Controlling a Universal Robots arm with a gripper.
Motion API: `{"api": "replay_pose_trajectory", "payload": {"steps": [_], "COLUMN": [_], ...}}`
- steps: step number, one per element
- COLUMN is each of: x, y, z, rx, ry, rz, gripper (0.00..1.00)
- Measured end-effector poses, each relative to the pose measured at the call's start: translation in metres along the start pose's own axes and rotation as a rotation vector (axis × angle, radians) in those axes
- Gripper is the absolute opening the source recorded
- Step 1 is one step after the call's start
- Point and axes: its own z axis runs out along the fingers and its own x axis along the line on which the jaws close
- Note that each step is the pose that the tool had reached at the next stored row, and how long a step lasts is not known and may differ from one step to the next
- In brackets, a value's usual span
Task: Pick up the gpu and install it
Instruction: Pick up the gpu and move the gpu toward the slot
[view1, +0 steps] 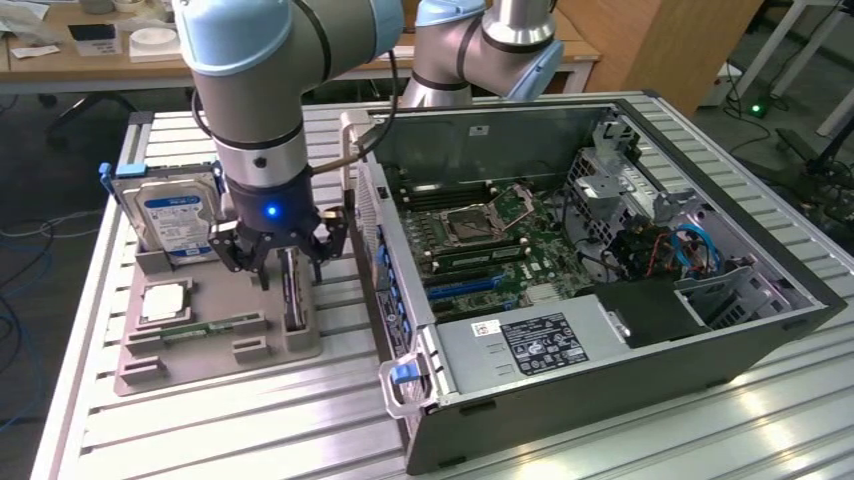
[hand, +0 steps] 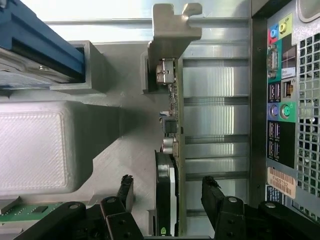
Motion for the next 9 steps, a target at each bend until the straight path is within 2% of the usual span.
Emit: {"api": "replay_pose_trajectory", "payload": {"steps": [9], "x": [0.0002], "y": [0.0014], "z": [0.0056], "rx": [0.0002], "ry": [-0.0002], "rz": [0.004], "gripper": [0.66]}}
